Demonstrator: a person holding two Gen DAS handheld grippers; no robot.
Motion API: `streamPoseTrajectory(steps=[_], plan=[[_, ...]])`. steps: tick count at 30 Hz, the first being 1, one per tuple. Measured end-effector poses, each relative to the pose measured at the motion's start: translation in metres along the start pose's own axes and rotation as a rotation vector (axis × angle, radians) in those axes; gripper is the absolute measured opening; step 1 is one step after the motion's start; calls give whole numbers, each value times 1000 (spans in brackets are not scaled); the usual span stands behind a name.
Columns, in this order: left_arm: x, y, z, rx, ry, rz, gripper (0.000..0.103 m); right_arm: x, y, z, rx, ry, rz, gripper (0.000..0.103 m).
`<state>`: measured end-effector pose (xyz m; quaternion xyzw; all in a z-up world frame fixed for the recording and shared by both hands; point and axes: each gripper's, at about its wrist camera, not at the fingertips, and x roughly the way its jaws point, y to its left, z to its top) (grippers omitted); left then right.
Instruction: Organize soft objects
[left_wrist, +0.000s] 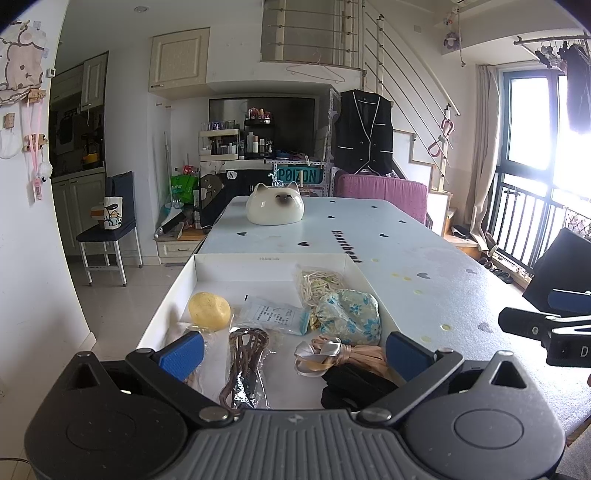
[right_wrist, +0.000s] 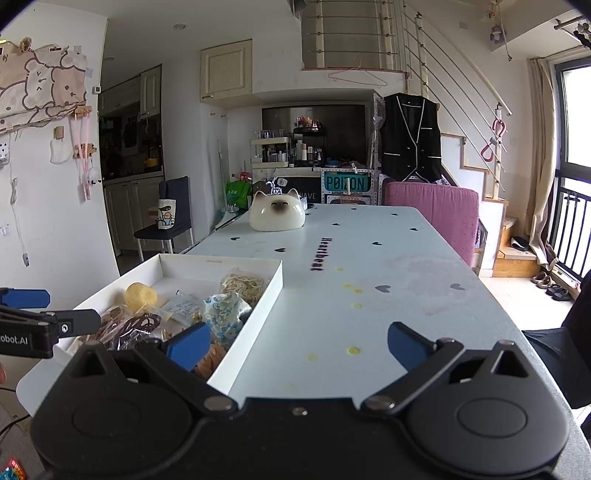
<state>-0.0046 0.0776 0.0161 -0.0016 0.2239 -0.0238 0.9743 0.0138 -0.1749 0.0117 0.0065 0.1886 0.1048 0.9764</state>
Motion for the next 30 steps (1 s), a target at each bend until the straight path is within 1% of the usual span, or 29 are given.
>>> streamPoseTrajectory(steps=[30], plan=[[0,-1,0,3,-3,2,103,-2,-5,-1,2,7,-11,103]])
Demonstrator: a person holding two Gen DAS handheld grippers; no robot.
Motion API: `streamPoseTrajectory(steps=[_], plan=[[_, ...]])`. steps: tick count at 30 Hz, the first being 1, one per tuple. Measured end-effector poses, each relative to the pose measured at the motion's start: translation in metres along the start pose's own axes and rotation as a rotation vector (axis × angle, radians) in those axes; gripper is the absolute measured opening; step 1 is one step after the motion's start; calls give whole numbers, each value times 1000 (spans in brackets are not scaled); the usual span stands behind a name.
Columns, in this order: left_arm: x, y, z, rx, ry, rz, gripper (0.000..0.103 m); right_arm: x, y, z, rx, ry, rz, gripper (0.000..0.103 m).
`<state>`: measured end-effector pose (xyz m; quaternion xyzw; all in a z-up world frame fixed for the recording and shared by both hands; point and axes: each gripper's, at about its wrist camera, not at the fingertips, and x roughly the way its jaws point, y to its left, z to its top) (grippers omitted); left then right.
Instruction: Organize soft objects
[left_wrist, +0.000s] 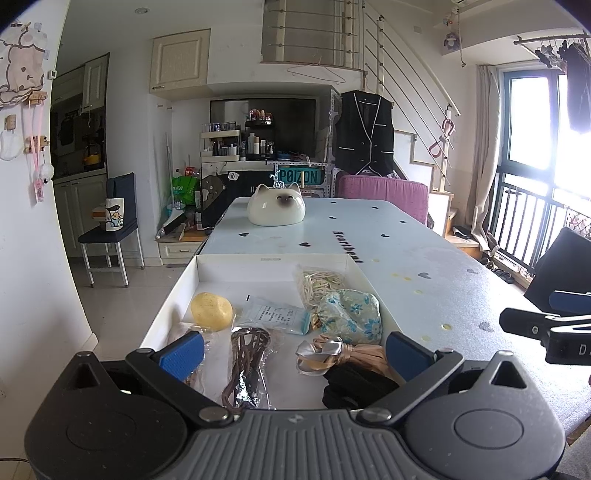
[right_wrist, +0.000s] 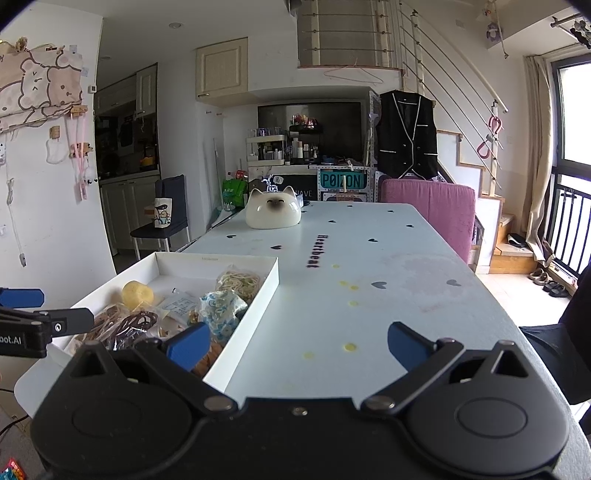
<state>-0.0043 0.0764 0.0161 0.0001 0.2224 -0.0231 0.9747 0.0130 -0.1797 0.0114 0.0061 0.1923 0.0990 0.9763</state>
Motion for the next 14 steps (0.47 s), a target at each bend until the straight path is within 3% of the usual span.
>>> streamPoseTrajectory(steps=[14], plan=[[-7,0,-2,1,-6,20,103,0,0,0,0,0,0,103]])
